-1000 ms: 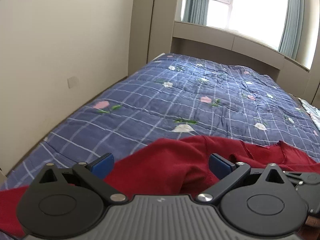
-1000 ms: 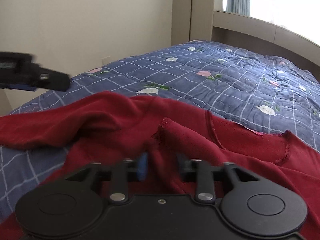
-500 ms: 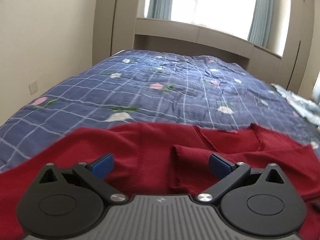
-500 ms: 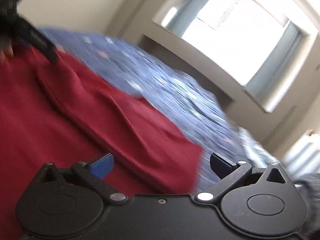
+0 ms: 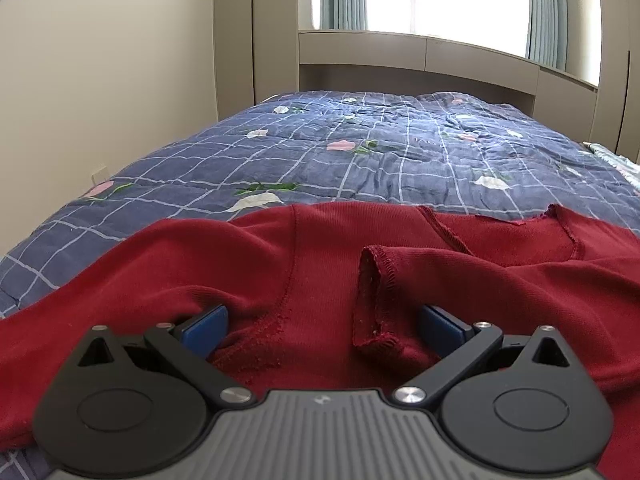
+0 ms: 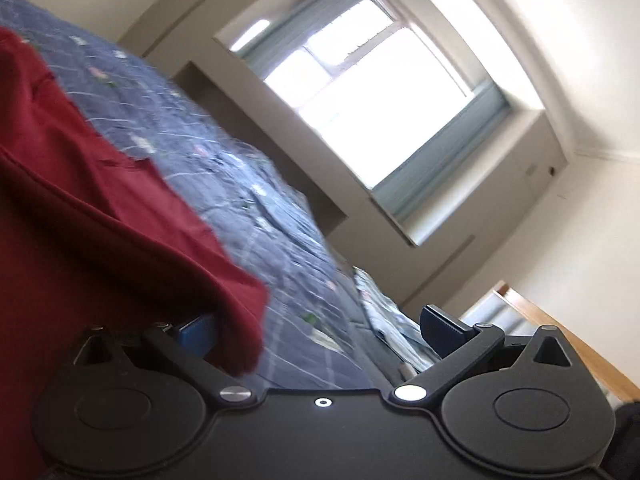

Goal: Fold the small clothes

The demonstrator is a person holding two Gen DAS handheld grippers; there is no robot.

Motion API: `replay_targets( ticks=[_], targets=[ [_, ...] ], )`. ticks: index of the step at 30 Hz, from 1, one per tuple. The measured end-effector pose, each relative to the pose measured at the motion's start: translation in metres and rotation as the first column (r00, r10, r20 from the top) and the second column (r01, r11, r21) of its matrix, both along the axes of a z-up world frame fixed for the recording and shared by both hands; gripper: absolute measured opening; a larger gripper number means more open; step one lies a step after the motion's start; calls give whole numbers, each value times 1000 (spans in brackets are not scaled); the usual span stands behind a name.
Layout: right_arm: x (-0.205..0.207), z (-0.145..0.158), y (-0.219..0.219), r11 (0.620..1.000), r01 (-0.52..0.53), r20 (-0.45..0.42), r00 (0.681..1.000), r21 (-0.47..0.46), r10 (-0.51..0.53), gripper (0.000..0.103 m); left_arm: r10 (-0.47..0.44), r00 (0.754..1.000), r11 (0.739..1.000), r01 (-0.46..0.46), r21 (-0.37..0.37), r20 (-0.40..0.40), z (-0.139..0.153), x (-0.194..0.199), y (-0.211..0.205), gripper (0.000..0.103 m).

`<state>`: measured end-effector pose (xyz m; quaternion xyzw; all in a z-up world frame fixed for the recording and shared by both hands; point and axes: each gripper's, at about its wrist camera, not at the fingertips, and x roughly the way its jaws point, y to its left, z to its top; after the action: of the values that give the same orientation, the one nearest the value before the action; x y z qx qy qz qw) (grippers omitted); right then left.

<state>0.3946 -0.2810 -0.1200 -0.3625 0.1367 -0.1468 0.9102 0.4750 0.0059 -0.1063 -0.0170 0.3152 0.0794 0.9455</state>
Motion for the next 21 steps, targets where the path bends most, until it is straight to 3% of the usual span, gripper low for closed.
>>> replay_targets(
  ticks=[6,11,13,16,21],
  targets=[
    [-6,-2,-25,996,72,-71,995,54,-68,102,-3,1000,1000,3,-15,-4,0,1,3,103],
    [-11,-4,-34,993,115,-90,989,16,-114,102,-3,1000,1000,3,-13,-4,0,2,2,103],
    [-15,1,-41,992,103,-118,989,74,-94,102,-3,1000,1000,3,-13,-4,0,1,2,103],
    [-19,17,-34,989,40,-85,996,142,-28,102,-3,1000,1000,3,-11,-2,0,1,2,103],
    [13,25,-14,971,-18,-110,993,240,45,102,-2,1000,1000,2,-6,0,-1,1,1,103]
  ],
)
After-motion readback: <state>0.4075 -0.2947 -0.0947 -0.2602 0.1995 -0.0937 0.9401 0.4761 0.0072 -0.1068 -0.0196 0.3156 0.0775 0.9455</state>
